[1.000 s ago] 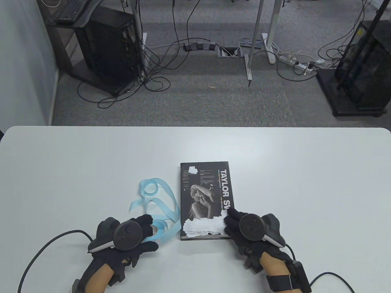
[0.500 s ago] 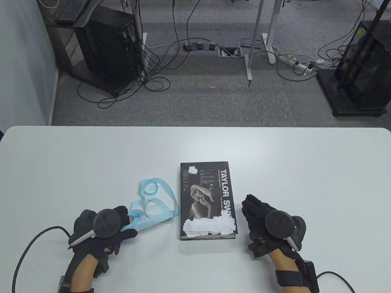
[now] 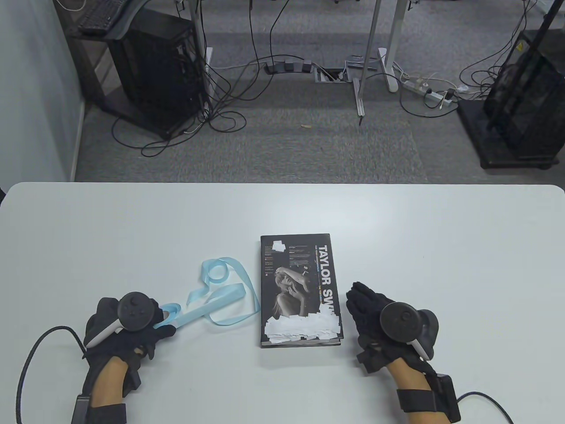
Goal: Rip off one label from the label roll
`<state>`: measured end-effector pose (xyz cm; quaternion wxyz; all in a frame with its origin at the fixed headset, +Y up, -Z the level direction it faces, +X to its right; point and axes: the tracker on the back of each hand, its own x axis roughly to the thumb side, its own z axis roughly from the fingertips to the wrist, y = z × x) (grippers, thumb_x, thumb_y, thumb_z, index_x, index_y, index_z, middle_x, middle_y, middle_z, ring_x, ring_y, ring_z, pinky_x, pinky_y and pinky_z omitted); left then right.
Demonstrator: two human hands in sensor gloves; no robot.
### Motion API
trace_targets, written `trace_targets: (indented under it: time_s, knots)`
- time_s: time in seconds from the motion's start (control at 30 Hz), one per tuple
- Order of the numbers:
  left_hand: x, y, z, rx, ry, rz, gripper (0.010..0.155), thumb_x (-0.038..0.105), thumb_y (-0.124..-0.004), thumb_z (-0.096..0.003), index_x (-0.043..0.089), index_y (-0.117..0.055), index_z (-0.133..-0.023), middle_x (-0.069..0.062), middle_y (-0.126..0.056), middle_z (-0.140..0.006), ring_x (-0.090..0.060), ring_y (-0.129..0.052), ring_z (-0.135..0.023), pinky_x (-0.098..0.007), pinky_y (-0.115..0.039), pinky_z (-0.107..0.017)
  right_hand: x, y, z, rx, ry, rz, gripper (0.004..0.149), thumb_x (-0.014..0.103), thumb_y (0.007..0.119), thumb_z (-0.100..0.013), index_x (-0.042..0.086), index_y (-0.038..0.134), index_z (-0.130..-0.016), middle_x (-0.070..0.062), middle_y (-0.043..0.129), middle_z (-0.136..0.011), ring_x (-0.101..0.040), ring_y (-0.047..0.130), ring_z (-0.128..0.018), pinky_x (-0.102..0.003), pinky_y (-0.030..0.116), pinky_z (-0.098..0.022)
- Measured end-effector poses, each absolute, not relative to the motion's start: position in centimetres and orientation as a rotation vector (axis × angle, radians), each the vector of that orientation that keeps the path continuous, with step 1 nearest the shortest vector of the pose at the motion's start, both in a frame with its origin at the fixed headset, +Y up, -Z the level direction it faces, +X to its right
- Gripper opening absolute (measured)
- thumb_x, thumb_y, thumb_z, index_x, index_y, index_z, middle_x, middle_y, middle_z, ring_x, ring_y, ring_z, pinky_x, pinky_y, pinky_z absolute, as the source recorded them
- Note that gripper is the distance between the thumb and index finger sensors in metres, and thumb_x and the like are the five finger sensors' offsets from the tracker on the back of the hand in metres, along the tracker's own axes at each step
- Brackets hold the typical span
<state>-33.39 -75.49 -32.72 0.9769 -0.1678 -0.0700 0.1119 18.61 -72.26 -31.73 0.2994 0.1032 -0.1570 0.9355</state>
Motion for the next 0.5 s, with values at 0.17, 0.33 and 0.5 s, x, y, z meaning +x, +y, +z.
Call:
trace_targets:
  time_s: [0.17, 0.33, 0.5]
  knots:
    - [-33.5, -76.2, -33.0, -0.359, -0.122, 0.221, 0.062, 0.055, -0.075, -0.0440, 0.008, -0.074, -0.086, -0.017, -0.049, -0.111, -0.038, -0.074, -0.091, -0.055, -0.066, -0.064, 18.5, -72.3, -31.7, 0.285, -0.413, 2.484, 0.039, 0.035, 0.085, -0.042, 0.010, 0.094, -0.071, -0.018, 0.092, -0.081, -0.041, 0.100, -0.064, -0.057, 0.076, -0.052]
    - [-33.0, -76.6, -33.1, -0.371, -0.129, 0.170, 0.063, 0.055, -0.075, -0.0437, 0.009, -0.073, -0.087, -0.016, -0.044, -0.112, -0.037, -0.070, -0.092, -0.055, -0.063, -0.066, 18.3, -72.4, -31.8, 0.300, -0.398, 2.494, 0.039, 0.035, 0.085, -0.042, 0.011, 0.094, -0.071, -0.017, 0.093, -0.081, -0.041, 0.100, -0.064, -0.057, 0.077, -0.052]
    - [-32.5, -77.5, -33.2, -0.387, -0.136, 0.107, 0.063, 0.055, -0.076, -0.0432, 0.012, -0.071, -0.089, -0.017, -0.031, -0.113, -0.035, -0.063, -0.094, -0.054, -0.059, -0.068, 18.1, -72.5, -31.8, 0.311, -0.384, 2.511, 0.039, 0.035, 0.085, -0.042, 0.010, 0.094, -0.070, -0.017, 0.093, -0.081, -0.041, 0.100, -0.064, -0.057, 0.077, -0.052]
